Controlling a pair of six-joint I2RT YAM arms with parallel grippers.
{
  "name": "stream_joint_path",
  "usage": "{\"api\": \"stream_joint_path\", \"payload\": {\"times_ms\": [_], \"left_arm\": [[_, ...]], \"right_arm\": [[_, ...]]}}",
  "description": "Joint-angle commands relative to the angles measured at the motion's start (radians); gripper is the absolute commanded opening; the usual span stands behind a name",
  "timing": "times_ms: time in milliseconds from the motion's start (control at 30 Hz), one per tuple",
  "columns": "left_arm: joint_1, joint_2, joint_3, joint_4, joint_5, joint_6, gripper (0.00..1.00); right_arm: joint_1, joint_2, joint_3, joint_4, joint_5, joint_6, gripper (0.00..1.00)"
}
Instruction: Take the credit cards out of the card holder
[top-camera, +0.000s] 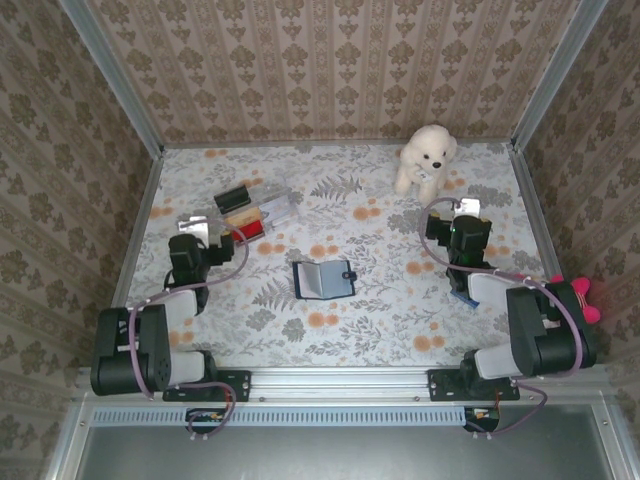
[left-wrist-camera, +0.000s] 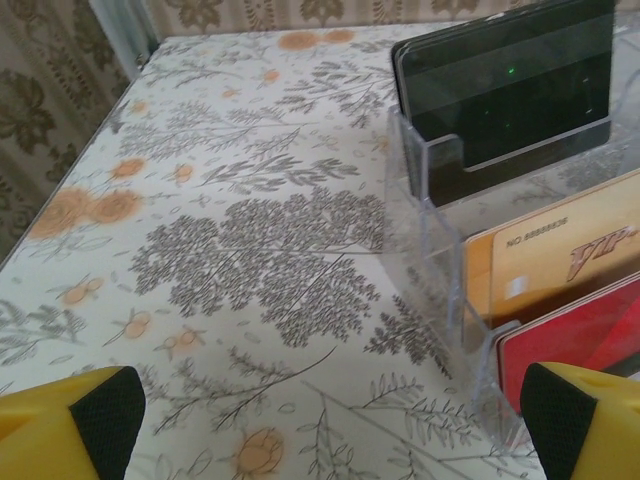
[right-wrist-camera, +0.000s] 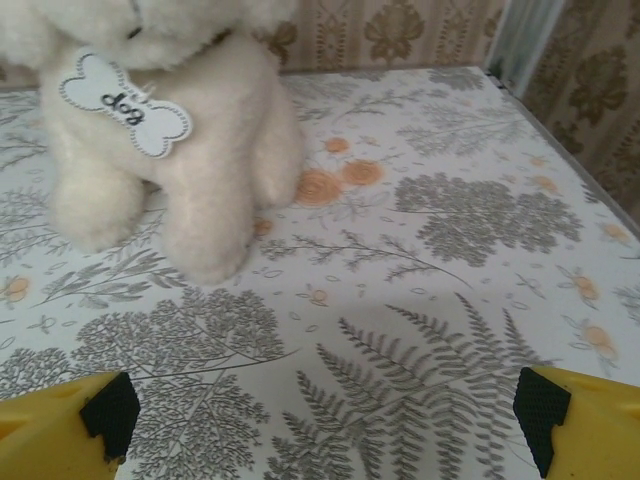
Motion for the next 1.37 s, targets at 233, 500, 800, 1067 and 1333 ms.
{"api": "stream_joint_path", "payload": {"times_ms": [233, 500, 800, 1067, 1333], "left_arm": [[0.013, 0.167, 0.042, 0.207, 0.085, 0.023, 1.0], [-0.002, 0.219, 0.084, 0.168, 0.064, 0.038, 1.0], [-0.021, 0.218, 0.086, 0.165, 0.014, 0.041, 1.0], [-0.022, 0.22, 0.088, 0.162, 0.012, 0.04, 1.0], [-0.019, 0.219, 0.089, 0.162, 0.017, 0.039, 1.0]], "right_arm": [[-0.008, 0.116, -0.06, 0.255, -0.093, -0.035, 1.0], [-0.017, 0.113, -0.052, 0.229, -0.11, -0.028, 1.0], [-0.022, 0.113, -0.05, 0.224, -0.122, -0.026, 1.0], [-0.022, 0.114, -0.049, 0.224, -0.124, -0.027, 1.0], [-0.024, 0.112, -0.053, 0.228, -0.124, -0.027, 1.0]]}}
